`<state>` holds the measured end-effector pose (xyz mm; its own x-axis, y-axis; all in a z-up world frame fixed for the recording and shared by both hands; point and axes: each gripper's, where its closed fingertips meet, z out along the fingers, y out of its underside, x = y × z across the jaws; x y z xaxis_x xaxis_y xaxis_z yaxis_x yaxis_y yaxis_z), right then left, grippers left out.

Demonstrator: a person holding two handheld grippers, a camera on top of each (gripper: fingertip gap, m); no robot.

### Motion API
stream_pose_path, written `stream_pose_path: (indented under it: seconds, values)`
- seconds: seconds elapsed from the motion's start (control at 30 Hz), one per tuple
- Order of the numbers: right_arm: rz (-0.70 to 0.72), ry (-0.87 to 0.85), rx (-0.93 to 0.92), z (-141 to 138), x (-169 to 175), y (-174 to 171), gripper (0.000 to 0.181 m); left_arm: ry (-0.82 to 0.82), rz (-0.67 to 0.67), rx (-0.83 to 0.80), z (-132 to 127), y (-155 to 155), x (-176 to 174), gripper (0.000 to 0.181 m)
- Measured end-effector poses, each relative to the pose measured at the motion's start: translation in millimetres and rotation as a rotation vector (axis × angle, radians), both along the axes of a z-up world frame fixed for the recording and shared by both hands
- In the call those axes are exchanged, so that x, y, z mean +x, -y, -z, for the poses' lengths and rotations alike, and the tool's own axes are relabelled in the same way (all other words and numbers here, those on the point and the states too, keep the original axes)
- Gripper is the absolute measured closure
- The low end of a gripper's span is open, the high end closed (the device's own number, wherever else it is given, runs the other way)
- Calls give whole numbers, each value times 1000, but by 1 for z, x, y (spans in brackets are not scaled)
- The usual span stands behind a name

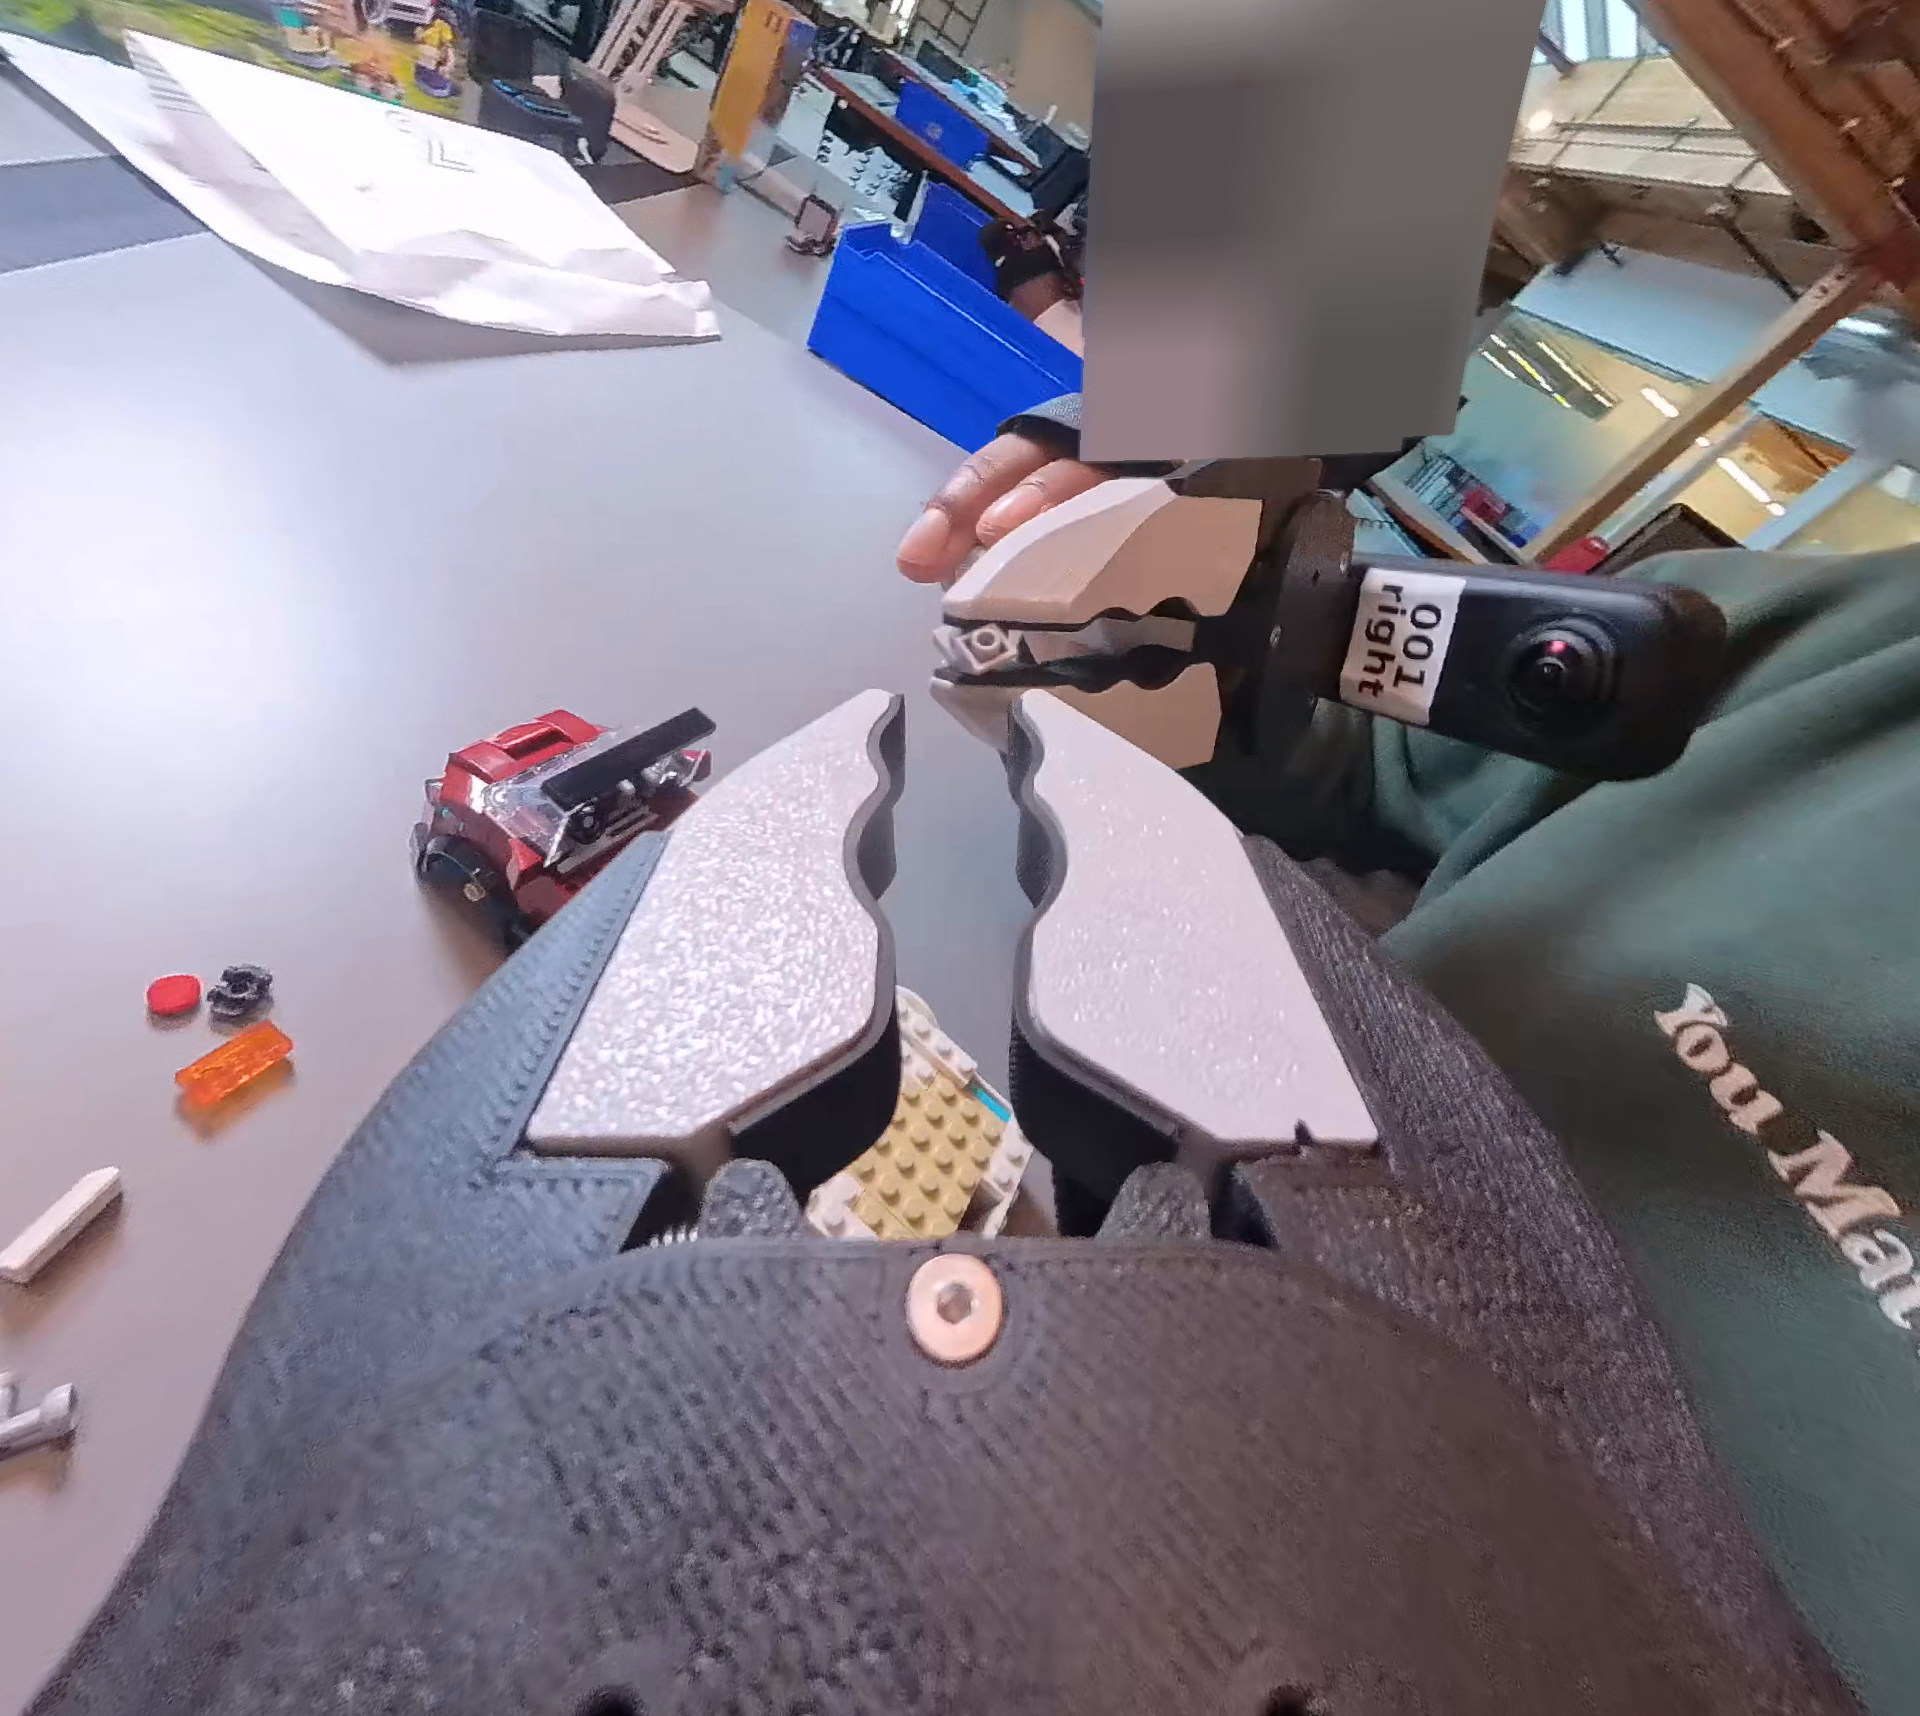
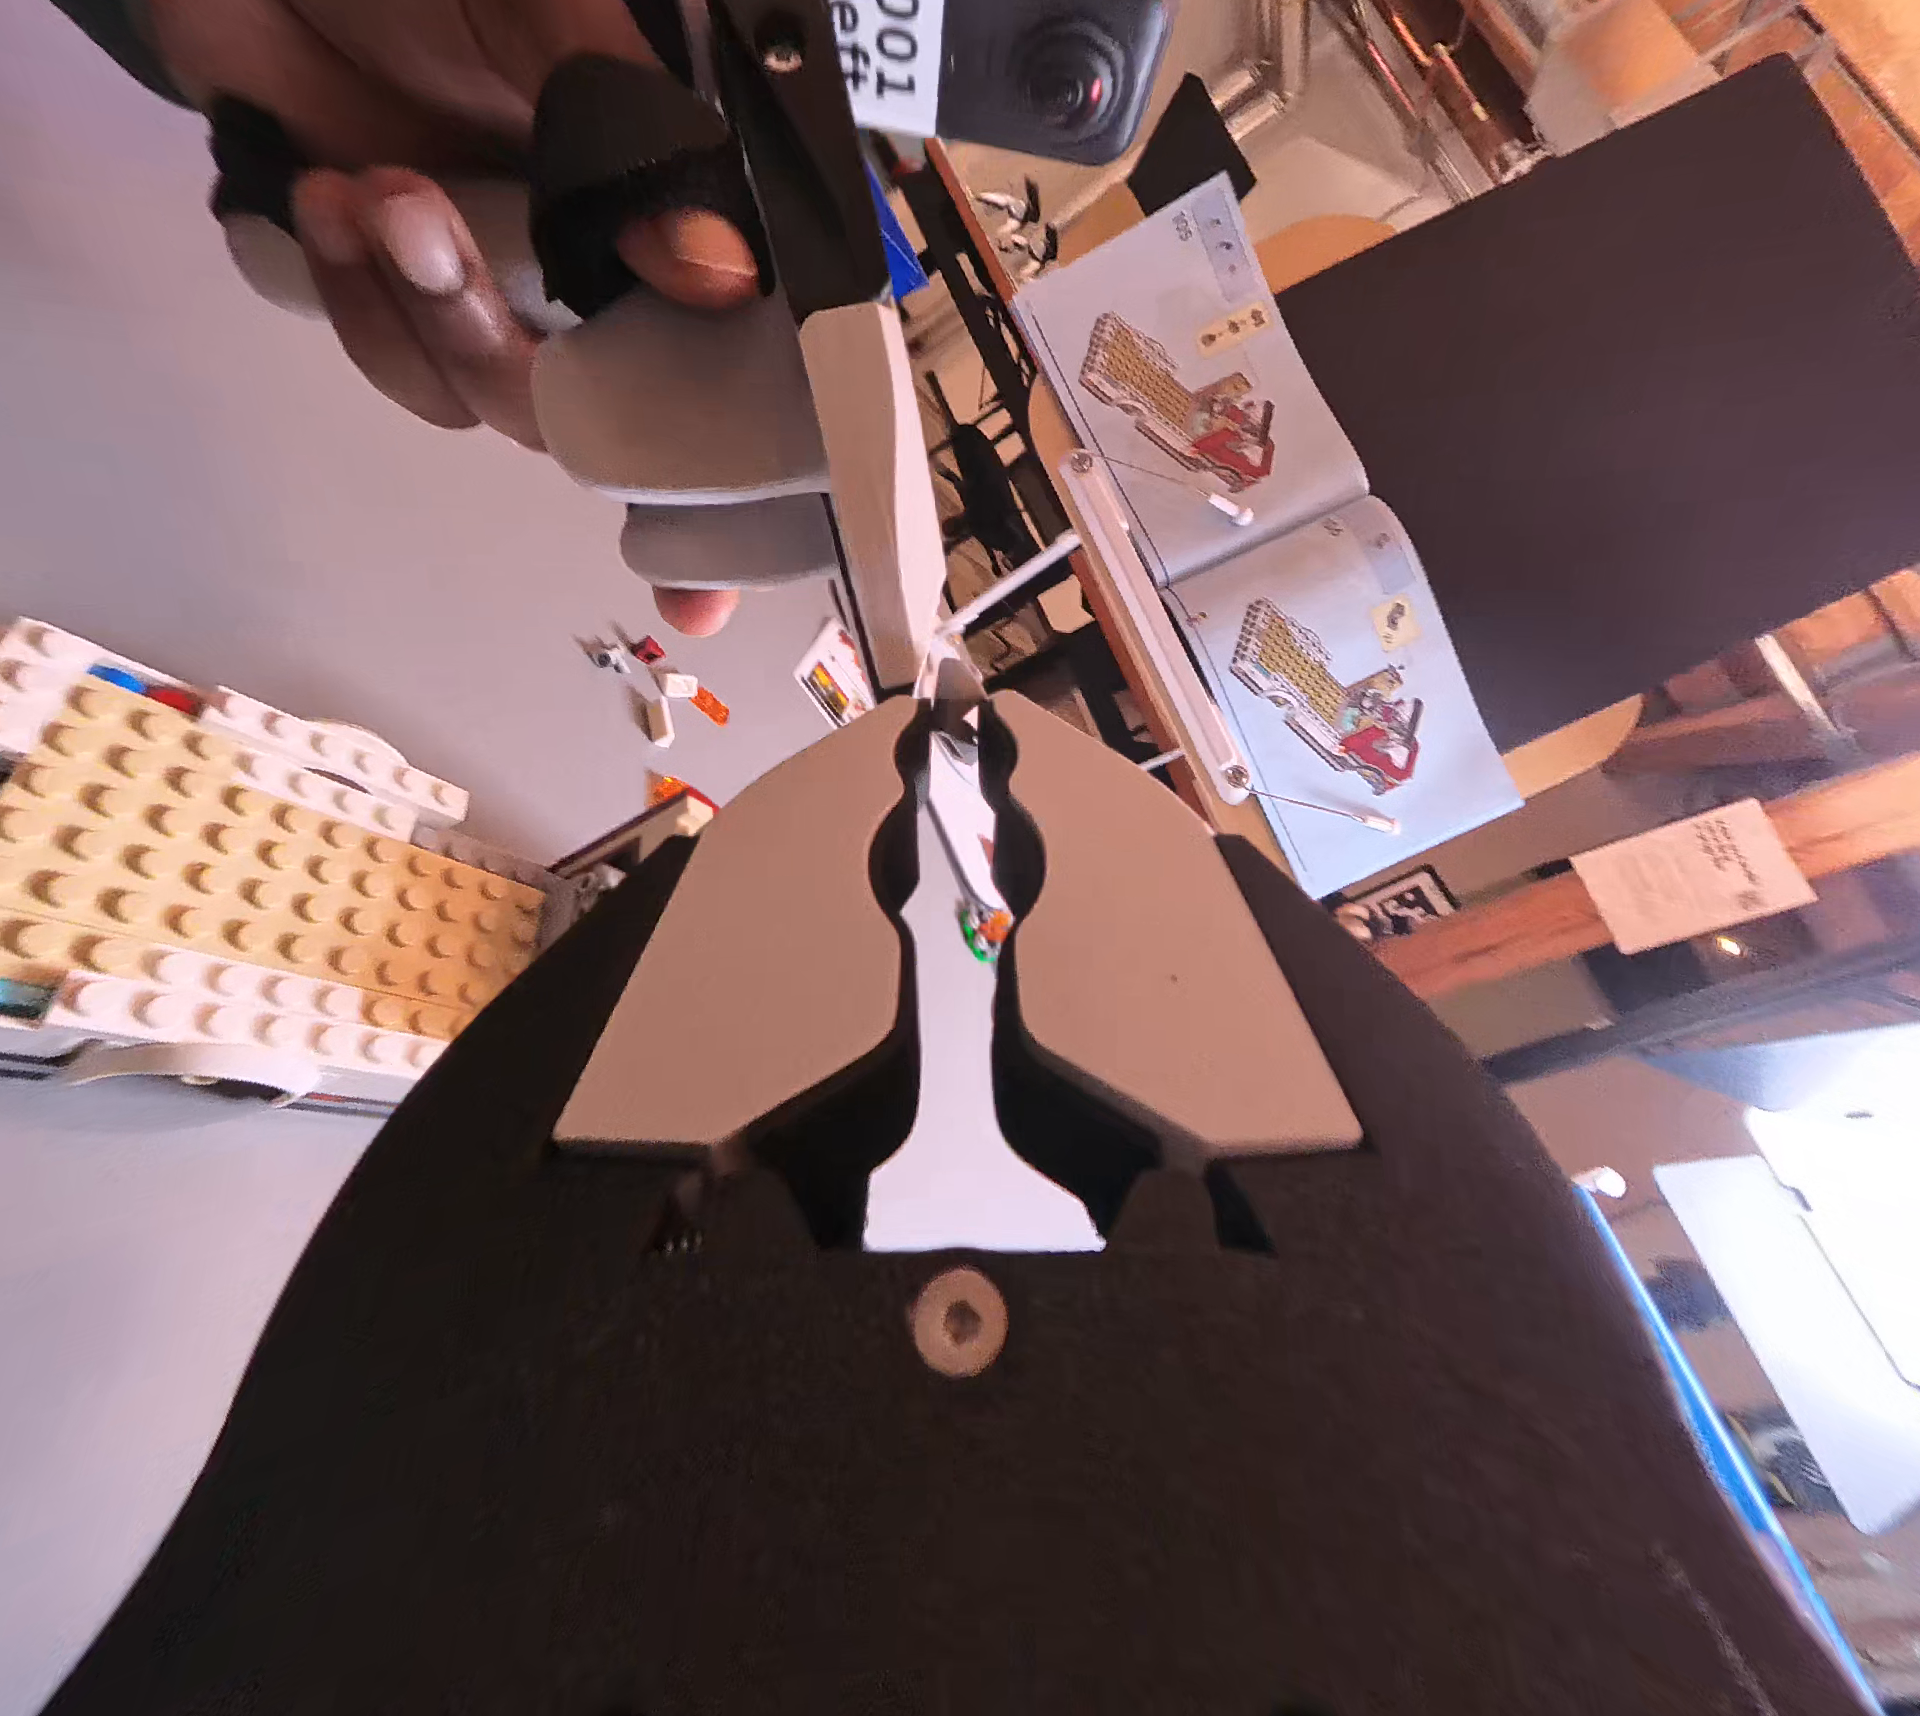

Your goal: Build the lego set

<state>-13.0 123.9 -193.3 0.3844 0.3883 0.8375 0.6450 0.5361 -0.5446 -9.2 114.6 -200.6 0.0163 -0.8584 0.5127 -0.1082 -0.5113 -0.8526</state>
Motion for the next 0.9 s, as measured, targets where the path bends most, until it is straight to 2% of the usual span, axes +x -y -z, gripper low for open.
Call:
stream_pose_path:
  seconds: [0.13,0.47,0.7,0.9]
  values:
    - [34,38,53,3,2,-4,173,19,-87,-25,-6,-9,1,163]
    - [75,59,66,5,2,-8,173,-31,-118,-17,-3,-8,4,174]
    - [92,58,34,9,4,-12,173,-4,-152,-94,0,-13,5,173]
    - [106,75,42,10,4,-15,173,3,-165,-99,2,-15,6,173]
